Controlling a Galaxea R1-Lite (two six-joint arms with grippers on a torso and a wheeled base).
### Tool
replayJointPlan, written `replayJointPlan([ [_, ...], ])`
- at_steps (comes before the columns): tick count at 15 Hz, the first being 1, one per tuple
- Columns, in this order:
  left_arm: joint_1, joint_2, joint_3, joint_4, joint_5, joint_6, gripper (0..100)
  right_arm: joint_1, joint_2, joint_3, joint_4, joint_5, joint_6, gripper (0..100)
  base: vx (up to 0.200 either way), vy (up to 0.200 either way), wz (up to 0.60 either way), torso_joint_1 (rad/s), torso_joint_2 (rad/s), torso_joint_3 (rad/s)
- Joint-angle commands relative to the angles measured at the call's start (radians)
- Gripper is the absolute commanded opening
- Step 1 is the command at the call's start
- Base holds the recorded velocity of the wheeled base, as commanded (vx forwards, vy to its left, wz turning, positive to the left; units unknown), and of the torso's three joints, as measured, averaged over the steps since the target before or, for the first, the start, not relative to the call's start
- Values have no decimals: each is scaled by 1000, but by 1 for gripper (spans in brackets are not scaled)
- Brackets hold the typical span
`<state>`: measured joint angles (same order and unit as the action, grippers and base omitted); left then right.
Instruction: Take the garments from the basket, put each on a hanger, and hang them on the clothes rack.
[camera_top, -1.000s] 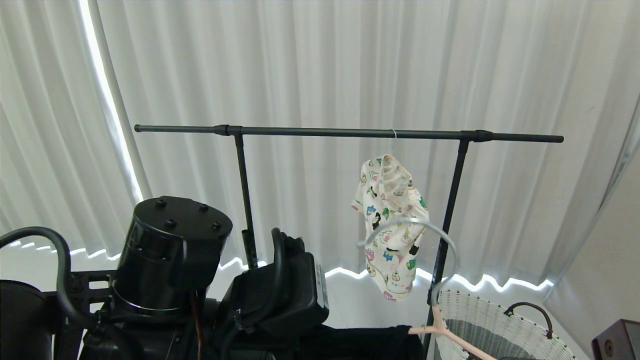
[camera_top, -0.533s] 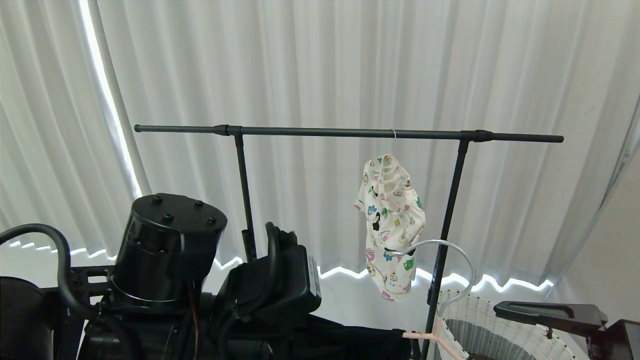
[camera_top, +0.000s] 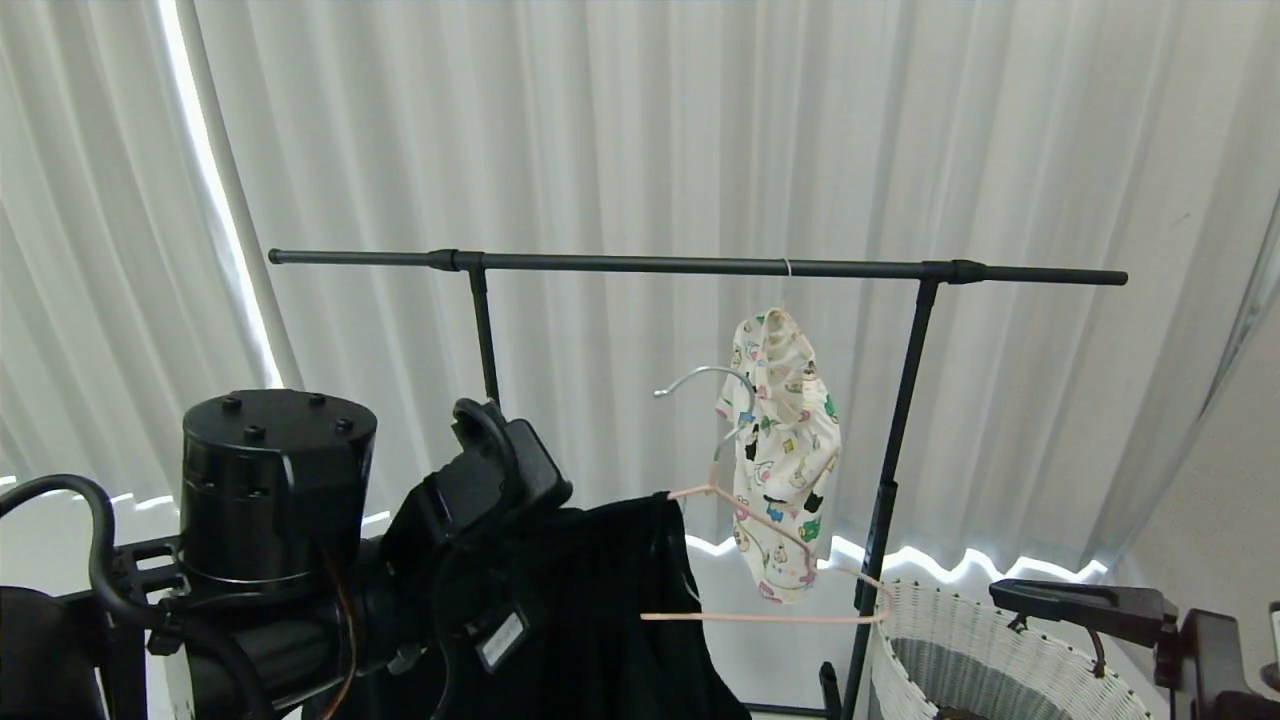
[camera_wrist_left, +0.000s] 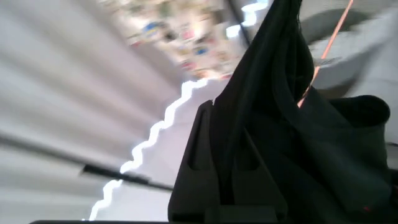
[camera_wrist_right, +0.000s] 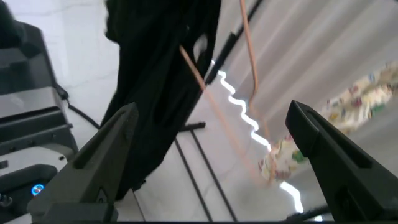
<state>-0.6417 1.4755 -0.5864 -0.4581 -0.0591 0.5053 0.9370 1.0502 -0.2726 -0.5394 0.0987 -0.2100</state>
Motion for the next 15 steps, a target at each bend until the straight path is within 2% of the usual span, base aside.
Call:
replayJointPlan([
  [1,45,-3,-46,-5,41,-7,0,-38,37,9,-1,1,18,100,0,0,0,0,0,0],
  [3,62,6,-158,-5,73,-68,0,-44,99,-5,-2,-1,77,100,0,0,0,0,0,0],
  [5,62,48,-262,-5,139,-111,0,-43,180,-62,-4,-1,172,100,0,0,0,0,0,0],
  [7,60,101,-366,-5,171,-157,0,-43,298,-145,-10,-19,311,100,0,0,0,0,0,0],
  [8,60,109,-391,-5,171,-163,0,-43,355,-189,-27,-73,380,100,0,0,0,0,0,0],
  [10,60,109,-400,-5,171,-165,0,-43,495,-307,-73,-240,515,100,0,0,0,0,0,0],
  [11,59,108,-400,-5,171,-169,0,-43,554,-369,-85,-300,566,100,0,0,0,0,0,0],
  [13,54,104,-402,-5,171,-174,0,-44,636,-494,-87,-360,632,100,0,0,0,0,0,0],
  [15,40,104,-405,-7,170,-172,0,-49,669,-567,-85,-367,635,100,0,0,0,0,0,0],
])
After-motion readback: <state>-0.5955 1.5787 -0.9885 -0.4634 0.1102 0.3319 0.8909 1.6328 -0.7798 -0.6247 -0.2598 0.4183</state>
